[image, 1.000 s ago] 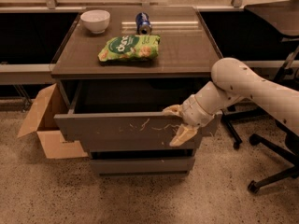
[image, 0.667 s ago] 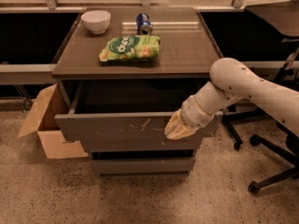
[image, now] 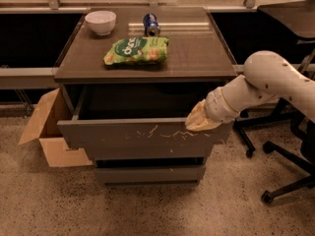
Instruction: Open top drawer
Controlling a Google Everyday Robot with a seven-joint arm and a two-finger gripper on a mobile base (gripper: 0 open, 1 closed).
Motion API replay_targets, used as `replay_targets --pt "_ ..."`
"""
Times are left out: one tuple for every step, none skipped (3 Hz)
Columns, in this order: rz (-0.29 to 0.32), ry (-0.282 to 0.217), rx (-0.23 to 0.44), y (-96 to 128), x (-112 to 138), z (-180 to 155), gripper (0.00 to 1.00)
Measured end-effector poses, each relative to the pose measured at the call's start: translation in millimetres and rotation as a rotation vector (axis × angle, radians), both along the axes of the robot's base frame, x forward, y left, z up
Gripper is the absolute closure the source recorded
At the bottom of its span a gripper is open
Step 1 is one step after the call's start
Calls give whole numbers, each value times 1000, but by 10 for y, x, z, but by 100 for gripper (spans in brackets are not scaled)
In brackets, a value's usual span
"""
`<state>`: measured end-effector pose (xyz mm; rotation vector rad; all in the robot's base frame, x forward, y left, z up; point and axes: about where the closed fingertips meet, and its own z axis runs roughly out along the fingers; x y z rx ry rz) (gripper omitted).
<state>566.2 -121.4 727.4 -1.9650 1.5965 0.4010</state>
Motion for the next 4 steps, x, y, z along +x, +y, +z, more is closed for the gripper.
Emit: replay_targets --pt "-29 -30 1 -77 157 59 0" --pt "-43 16 -6 -94 328 -161 0" --pt "-46 58 -11 -86 407 -343 0" --pt "-14 104 -19 48 317 -496 26"
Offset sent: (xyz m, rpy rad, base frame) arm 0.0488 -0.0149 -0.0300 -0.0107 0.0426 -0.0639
